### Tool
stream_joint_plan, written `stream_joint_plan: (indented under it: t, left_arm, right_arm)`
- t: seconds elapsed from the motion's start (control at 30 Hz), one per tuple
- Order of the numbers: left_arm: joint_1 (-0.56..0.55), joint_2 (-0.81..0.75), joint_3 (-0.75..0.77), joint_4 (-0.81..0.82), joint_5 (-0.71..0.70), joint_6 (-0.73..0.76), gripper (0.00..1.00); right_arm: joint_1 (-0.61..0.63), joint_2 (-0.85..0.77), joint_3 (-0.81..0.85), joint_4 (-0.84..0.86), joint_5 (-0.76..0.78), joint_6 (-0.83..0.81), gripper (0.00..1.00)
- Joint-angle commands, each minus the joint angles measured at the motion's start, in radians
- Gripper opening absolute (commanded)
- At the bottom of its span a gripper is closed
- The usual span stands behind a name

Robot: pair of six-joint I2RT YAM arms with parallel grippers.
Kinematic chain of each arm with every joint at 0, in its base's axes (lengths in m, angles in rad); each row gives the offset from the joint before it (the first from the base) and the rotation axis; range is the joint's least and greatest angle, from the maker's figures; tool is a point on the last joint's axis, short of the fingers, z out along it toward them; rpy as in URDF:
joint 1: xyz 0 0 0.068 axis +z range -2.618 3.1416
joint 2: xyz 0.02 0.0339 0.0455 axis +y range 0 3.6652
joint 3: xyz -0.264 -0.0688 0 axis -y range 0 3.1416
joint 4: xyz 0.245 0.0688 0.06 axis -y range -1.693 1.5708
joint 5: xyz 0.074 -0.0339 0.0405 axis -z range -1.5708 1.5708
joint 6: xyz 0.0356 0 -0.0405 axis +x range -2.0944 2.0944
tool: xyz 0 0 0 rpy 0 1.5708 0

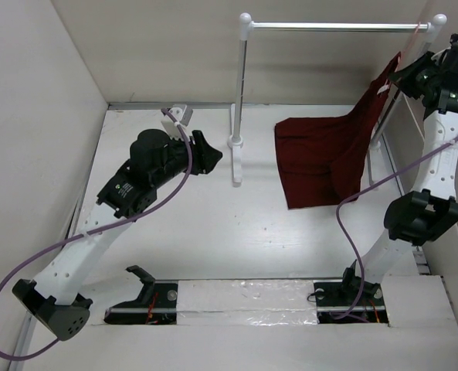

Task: Place the t-shirt on the hanger
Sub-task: Place the hanger at the clothesline, then reset both arms

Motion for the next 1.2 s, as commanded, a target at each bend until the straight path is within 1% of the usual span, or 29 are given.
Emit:
stream_joint_plan:
  t: [0.0, 0.03, 0.07, 0.1, 0.17, 0.2, 0.27, 0.3, 0.33, 0.37, 0.43, 0.5, 0.53, 0.57, 0.63, 0.67, 0.7, 0.73, 0.77, 0.8, 0.83, 0.87, 0.9, 0.97, 1.0, 1.03, 1.07, 1.13, 1.17]
  left_arm:
    - [-0.006, 0.006, 0.076, 0.047, -0.008, 0.017, 0.40]
    - [-0.006, 0.009, 0.085, 0.045, -0.009, 0.017, 0.40]
    - [-0.006, 0.014, 0.088, 0.045, -0.011, 0.015, 0.40]
    - [-0.006, 0.017, 0.091, 0.045, -0.011, 0.012, 0.40]
    - [-0.006, 0.026, 0.099, 0.044, -0.014, 0.004, 0.41]
    - [-0.006, 0.031, 0.105, 0.039, -0.015, 0.004, 0.42]
    - [-0.006, 0.044, 0.131, 0.035, -0.020, 0.009, 0.46]
    - [-0.006, 0.047, 0.140, 0.030, -0.018, 0.017, 0.47]
    - [-0.006, 0.055, 0.164, 0.024, -0.020, 0.021, 0.52]
    - [-0.006, 0.067, 0.180, 0.018, -0.024, 0.029, 0.53]
    - [-0.006, 0.080, 0.221, -0.007, -0.037, 0.036, 0.56]
    - [-0.006, 0.095, 0.247, -0.013, -0.051, 0.038, 0.57]
    - [-0.006, 0.100, 0.272, -0.017, -0.054, 0.037, 0.58]
    - [-0.006, 0.110, 0.284, -0.021, -0.057, 0.033, 0.58]
    - [-0.006, 0.124, 0.322, -0.031, -0.069, 0.027, 0.59]
    - [-0.006, 0.133, 0.336, -0.036, -0.075, 0.024, 0.59]
    - [-0.006, 0.138, 0.352, -0.047, -0.081, 0.021, 0.59]
    - [-0.006, 0.141, 0.368, -0.047, -0.090, 0.020, 0.59]
    - [-0.006, 0.132, 0.372, -0.045, -0.106, 0.018, 0.59]
    - [-0.006, 0.123, 0.370, -0.038, -0.112, 0.007, 0.59]
    - [-0.006, 0.112, 0.358, -0.025, -0.150, -0.002, 0.59]
    - [-0.006, 0.082, 0.344, -0.013, -0.184, -0.011, 0.60]
    - [-0.006, 0.063, 0.324, 0.002, -0.201, -0.034, 0.60]
    - [0.003, 0.008, 0.254, 0.030, -0.247, -0.068, 0.63]
    - [0.003, -0.012, 0.225, 0.042, -0.254, -0.081, 0.63]
    - [0.003, -0.028, 0.174, 0.047, -0.259, -0.110, 0.63]
    - [0.003, -0.054, 0.146, 0.047, -0.265, -0.124, 0.63]
    - [0.003, -0.072, 0.085, 0.033, -0.270, -0.169, 0.63]
    - [0.003, -0.083, 0.071, 0.027, -0.267, -0.184, 0.62]
  right_arm:
    - [-0.020, -0.064, -0.031, 0.067, -0.017, 0.016, 0.00]
    - [-0.030, -0.067, -0.037, 0.069, -0.017, 0.020, 0.01]
    - [-0.030, -0.073, -0.048, 0.070, -0.017, 0.030, 0.10]
    - [-0.030, -0.082, -0.049, 0.070, -0.015, 0.034, 0.31]
    - [-0.041, -0.094, -0.036, 0.073, -0.026, 0.054, 0.50]
    - [-0.041, -0.099, -0.023, 0.070, -0.026, 0.060, 0.65]
    - [-0.050, -0.117, 0.007, 0.058, -0.017, 0.076, 0.85]
    - [-0.050, -0.128, 0.033, 0.055, -0.017, 0.082, 1.00]
    - [-0.050, -0.154, 0.040, 0.057, -0.017, 0.085, 1.00]
    - [-0.050, -0.172, 0.040, 0.069, -0.026, 0.085, 1.00]
    - [-0.050, -0.221, 0.002, 0.095, -0.031, 0.097, 1.00]
    - [-0.050, -0.329, -0.055, 0.156, -0.058, 0.134, 1.00]
    - [-0.050, -0.368, -0.142, 0.187, -0.079, 0.152, 1.00]
    - [-0.050, -0.452, -0.194, 0.260, -0.107, 0.192, 1.00]
    - [-0.020, -0.540, -0.296, 0.340, -0.202, 0.237, 1.00]
    - [0.009, -0.577, -0.387, 0.410, -0.227, 0.244, 1.00]
    - [0.096, -0.646, -0.428, 0.426, -0.241, 0.240, 1.00]
    - [0.147, -0.677, -0.469, 0.443, -0.250, 0.238, 1.00]
    - [0.199, -0.709, -0.571, 0.504, -0.303, 0.244, 1.00]
    - [0.248, -0.741, -0.628, 0.533, -0.325, 0.257, 1.00]
    - [0.334, -0.807, -0.685, 0.552, -0.346, 0.269, 1.00]
    - [0.373, -0.841, -0.740, 0.575, -0.362, 0.280, 1.00]
    - [0.408, -0.878, -0.844, 0.569, -0.376, 0.281, 1.00]
    - [0.491, -0.991, -0.934, 0.496, -0.350, 0.260, 1.00]
    - [0.512, -1.033, -1.022, 0.474, -0.319, 0.260, 1.00]
    - [0.531, -1.112, -1.069, 0.459, -0.310, 0.261, 1.00]
    - [0.558, -1.143, -1.110, 0.419, -0.299, 0.261, 1.00]
    - [0.577, -1.201, -1.207, 0.373, -0.270, 0.263, 1.00]
    - [0.577, -1.250, -1.227, 0.339, -0.262, 0.264, 1.00]
